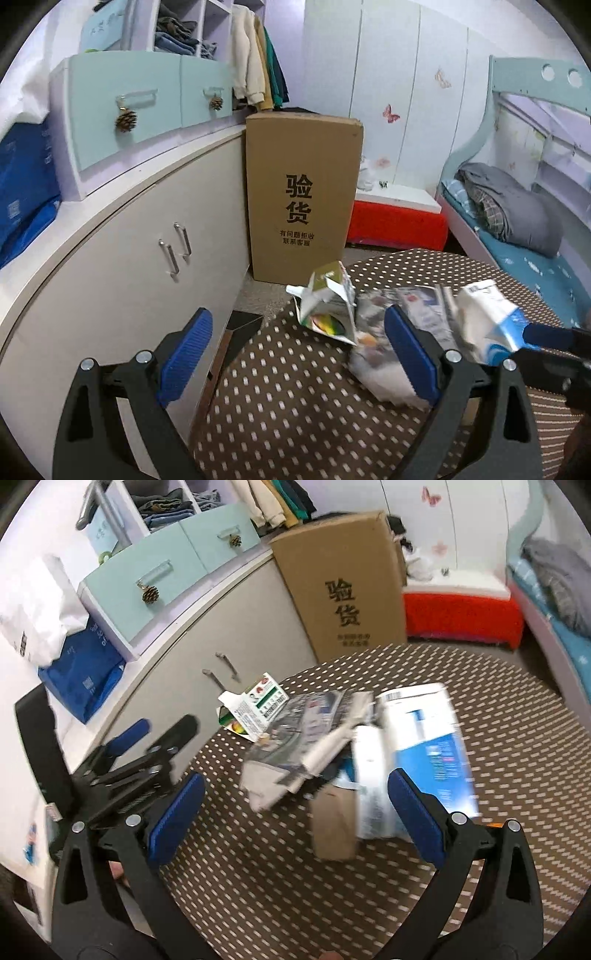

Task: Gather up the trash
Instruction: 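Grasp the folded newspaper with the right tool while the left grasps the green-and-white box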

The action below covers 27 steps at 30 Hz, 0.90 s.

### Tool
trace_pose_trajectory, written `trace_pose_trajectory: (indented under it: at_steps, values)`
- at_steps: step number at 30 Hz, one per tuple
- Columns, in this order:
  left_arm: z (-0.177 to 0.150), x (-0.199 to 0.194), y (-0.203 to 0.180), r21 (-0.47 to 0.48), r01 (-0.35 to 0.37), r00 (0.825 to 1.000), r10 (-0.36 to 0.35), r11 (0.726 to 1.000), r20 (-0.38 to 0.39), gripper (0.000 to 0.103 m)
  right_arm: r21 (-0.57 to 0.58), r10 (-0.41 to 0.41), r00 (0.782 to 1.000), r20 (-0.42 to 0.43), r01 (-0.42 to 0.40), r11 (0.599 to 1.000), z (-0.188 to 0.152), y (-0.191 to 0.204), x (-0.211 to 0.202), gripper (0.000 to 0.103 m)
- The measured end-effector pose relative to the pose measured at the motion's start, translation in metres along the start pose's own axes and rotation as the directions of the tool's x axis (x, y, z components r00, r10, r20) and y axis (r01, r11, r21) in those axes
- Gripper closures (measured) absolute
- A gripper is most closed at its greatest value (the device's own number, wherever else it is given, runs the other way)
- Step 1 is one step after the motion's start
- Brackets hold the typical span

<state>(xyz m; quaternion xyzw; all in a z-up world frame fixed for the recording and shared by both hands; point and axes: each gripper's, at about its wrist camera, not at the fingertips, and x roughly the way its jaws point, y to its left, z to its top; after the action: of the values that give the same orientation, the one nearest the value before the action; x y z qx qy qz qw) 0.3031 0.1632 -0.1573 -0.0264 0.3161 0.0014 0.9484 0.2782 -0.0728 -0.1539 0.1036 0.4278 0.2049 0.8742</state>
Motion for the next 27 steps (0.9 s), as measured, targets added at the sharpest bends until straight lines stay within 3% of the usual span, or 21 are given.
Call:
trace_pose_trajectory:
  at_steps: [2,6,12,13,14,16,18,22,27]
  values:
    - [0.004,0.016,0.000,0.023,0.007,1.000,-0.007,1.000,-0.015,0.011,0.034,0.010,1.000,-0.010,-0.010,0.999,0.001,0.000,0.011,0.007]
    - [0.007,0.046,0.001,0.060,0.017,0.999,-0.015,0.998,-0.044,0.011,0.090,0.039,0.999,-0.036,-0.036,0.995,0.003,-0.002,0.030,0.025]
    - [0.009,0.073,0.002,0.070,0.043,0.996,-0.037,0.997,-0.084,0.013,0.145,0.057,0.997,-0.053,-0.049,0.988,0.007,-0.009,0.051,0.034]
    - [0.010,0.076,0.003,0.064,0.062,0.994,-0.056,0.996,-0.092,0.015,0.159,0.060,0.997,-0.055,-0.050,0.986,0.009,-0.010,0.055,0.041]
    - [0.010,0.079,0.003,0.054,0.082,0.992,-0.076,0.995,-0.105,0.024,0.174,0.062,0.996,-0.060,-0.050,0.983,0.010,-0.012,0.059,0.045]
    - [0.010,0.086,0.002,0.050,0.109,0.987,-0.101,0.993,-0.128,0.049,0.198,0.068,0.996,-0.064,-0.054,0.979,0.012,-0.017,0.064,0.071]
    - [0.008,0.091,-0.001,0.044,0.141,0.979,-0.132,0.989,-0.153,0.064,0.213,0.079,0.995,-0.062,-0.064,0.975,0.013,-0.019,0.068,0.081]
    - [0.004,0.086,-0.001,0.024,0.148,0.980,-0.143,0.989,-0.137,0.067,0.201,0.114,0.993,-0.040,-0.104,0.974,0.014,-0.017,0.064,0.092]
    - [0.001,0.060,0.009,-0.024,0.128,0.987,-0.130,0.992,-0.100,0.068,0.160,0.146,0.989,-0.010,-0.143,0.977,0.014,-0.009,0.043,0.097]
